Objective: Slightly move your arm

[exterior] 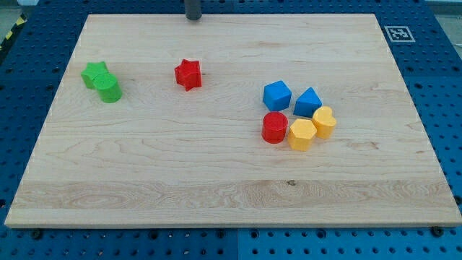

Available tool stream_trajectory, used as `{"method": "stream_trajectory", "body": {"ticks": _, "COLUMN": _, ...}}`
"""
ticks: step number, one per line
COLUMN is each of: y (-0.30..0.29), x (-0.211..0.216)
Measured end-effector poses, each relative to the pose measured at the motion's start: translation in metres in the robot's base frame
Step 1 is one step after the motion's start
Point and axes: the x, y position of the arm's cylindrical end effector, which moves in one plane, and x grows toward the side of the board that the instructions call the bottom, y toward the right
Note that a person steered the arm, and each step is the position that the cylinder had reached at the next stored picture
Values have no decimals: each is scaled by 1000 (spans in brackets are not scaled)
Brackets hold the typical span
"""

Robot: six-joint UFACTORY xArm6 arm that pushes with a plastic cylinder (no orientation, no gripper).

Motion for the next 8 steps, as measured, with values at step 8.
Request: {"method": "stream_trajectory", "body": {"ticks": 8, "y": 3, "x": 0}}
